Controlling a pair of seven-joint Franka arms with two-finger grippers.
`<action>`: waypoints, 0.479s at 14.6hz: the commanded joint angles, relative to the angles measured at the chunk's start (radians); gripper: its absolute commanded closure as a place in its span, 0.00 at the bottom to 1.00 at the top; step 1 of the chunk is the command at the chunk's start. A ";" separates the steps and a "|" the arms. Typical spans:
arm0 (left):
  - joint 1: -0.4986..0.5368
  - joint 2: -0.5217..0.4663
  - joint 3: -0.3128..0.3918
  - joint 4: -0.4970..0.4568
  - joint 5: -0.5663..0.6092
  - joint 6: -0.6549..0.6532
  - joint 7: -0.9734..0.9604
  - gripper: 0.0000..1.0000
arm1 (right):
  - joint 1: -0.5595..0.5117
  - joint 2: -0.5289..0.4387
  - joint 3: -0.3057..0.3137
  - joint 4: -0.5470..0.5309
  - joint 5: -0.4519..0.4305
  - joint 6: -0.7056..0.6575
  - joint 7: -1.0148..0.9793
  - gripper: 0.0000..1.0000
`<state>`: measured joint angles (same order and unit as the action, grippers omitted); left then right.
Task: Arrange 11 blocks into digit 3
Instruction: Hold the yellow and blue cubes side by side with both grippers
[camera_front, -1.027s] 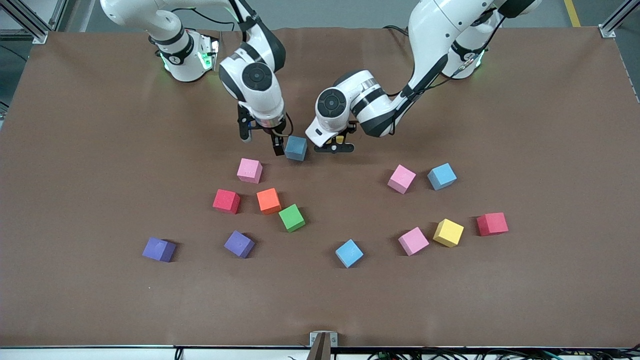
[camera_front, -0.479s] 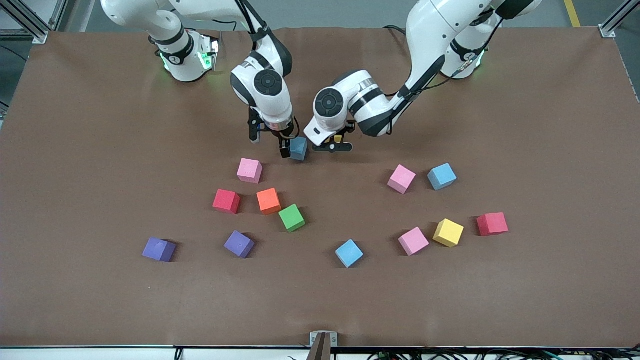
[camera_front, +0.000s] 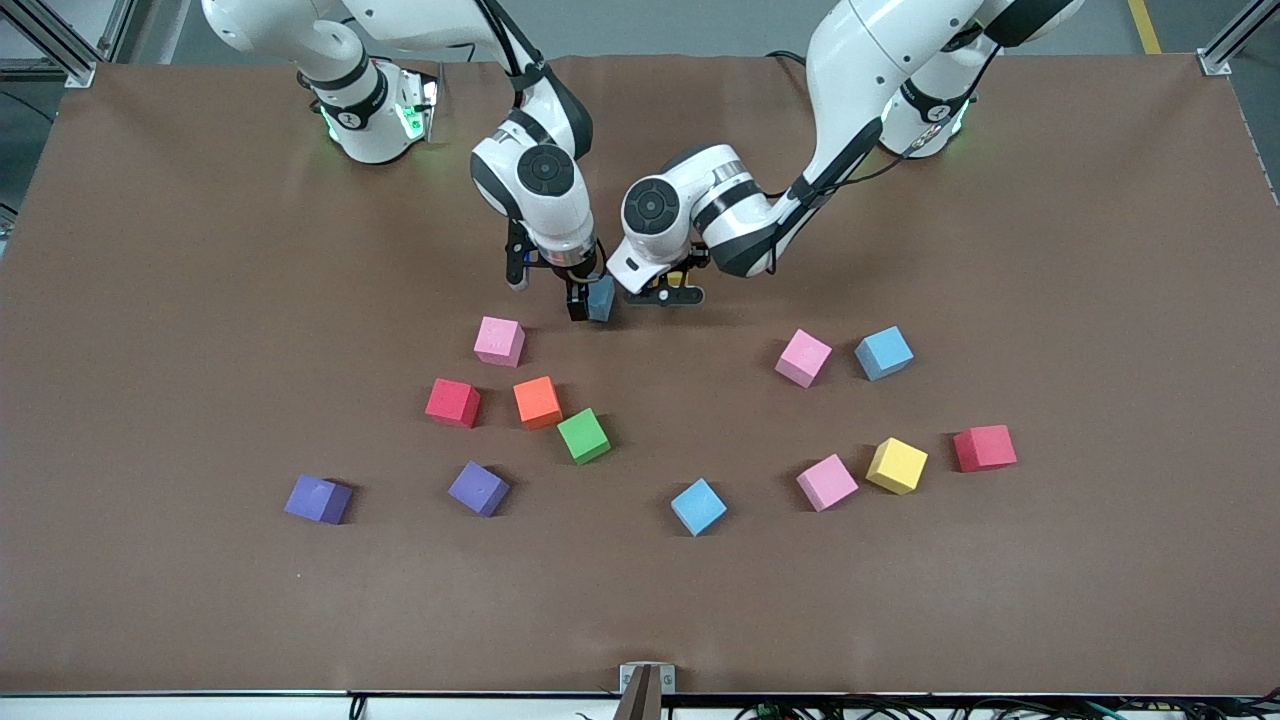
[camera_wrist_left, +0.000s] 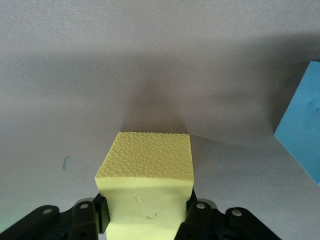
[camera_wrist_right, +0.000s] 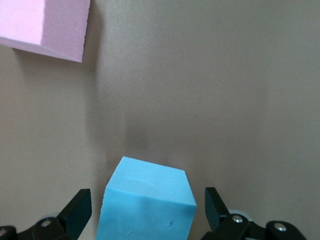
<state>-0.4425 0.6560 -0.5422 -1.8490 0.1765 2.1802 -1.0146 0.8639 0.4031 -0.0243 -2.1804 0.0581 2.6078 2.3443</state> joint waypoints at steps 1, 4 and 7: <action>-0.010 0.023 0.004 0.036 0.026 -0.010 -0.035 0.84 | 0.015 0.025 -0.005 0.008 0.009 0.032 0.038 0.00; -0.024 0.039 0.004 0.059 0.026 -0.010 -0.051 0.84 | 0.026 0.037 -0.005 0.008 0.009 0.060 0.036 0.23; -0.025 0.040 0.005 0.057 0.028 -0.010 -0.050 0.84 | 0.027 0.037 -0.003 0.007 0.009 0.077 0.032 0.77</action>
<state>-0.4531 0.6779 -0.5420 -1.8155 0.1774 2.1804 -1.0430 0.8757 0.4319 -0.0230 -2.1799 0.0582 2.6720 2.3592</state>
